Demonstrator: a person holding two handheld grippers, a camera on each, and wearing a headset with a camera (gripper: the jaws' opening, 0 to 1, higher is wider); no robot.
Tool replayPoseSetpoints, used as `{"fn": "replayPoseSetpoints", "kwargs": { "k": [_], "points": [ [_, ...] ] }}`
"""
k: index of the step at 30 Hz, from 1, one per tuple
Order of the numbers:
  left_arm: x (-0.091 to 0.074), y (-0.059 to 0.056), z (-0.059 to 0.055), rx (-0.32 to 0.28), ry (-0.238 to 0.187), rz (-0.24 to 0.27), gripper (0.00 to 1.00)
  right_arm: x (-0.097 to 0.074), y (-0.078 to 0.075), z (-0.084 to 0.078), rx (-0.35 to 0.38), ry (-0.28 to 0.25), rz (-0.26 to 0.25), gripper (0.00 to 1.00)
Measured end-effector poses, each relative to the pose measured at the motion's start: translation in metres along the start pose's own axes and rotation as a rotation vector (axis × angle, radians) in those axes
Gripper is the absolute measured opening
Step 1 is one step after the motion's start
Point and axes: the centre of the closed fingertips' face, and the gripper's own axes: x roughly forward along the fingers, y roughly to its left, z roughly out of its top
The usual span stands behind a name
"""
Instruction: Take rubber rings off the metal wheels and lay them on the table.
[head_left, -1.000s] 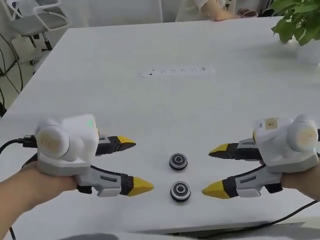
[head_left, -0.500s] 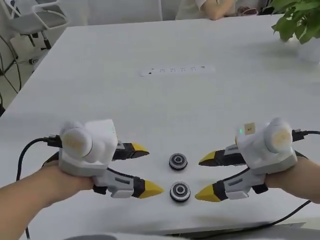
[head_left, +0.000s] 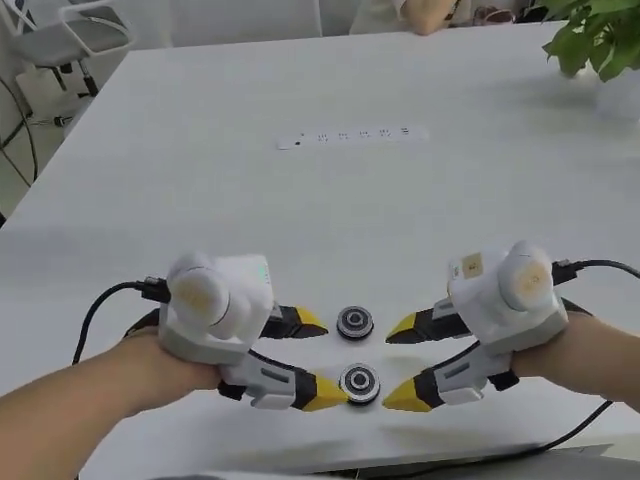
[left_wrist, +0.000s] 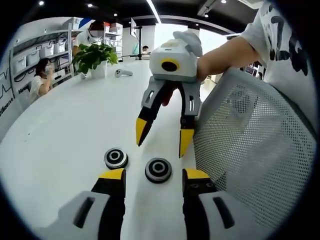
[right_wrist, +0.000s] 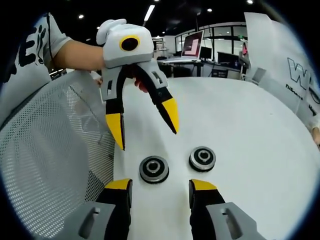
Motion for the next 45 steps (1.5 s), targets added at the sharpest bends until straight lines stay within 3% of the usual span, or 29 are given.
{"fn": "replayPoseSetpoints", "kwargs": {
  "k": [11, 15, 18, 21, 26, 28, 29, 30, 33, 45],
  "points": [
    [0.019, -0.011, -0.001, 0.006, 0.023, -0.053, 0.24, 0.003, 0.003, -0.004, 0.007, 0.0, 0.019, 0.43],
    [0.024, -0.01, -0.006, 0.032, 0.047, -0.046, 0.16, 0.003, 0.003, -0.005, 0.007, 0.003, 0.018, 0.43],
    [0.025, -0.009, -0.006, 0.032, 0.042, -0.038, 0.13, 0.003, 0.004, -0.005, 0.004, 0.006, 0.02, 0.42],
    [0.027, -0.009, -0.006, 0.031, 0.039, -0.033, 0.11, 0.004, 0.004, -0.005, 0.007, 0.003, 0.021, 0.43],
    [0.031, -0.01, -0.005, 0.078, 0.035, -0.012, 0.09, 0.005, 0.004, -0.006, 0.001, 0.009, 0.02, 0.43],
    [0.033, -0.011, -0.009, 0.096, 0.054, -0.015, 0.1, 0.005, 0.003, -0.006, 0.003, 0.007, 0.019, 0.43],
    [0.032, -0.012, -0.011, 0.097, 0.063, -0.02, 0.11, 0.005, 0.004, -0.006, 0.004, 0.007, 0.019, 0.43],
    [0.032, -0.011, -0.008, 0.093, 0.041, -0.014, 0.11, 0.005, 0.004, -0.006, 0.006, 0.004, 0.019, 0.43],
    [0.032, -0.009, -0.01, 0.062, 0.029, -0.01, 0.11, 0.005, 0.003, -0.005, 0.008, 0.0, 0.019, 0.43],
    [0.032, -0.007, -0.008, 0.069, 0.025, 0.03, 0.08, 0.009, 0.004, 0.002, -0.007, -0.024, 0.02, 0.31]
  ]
}}
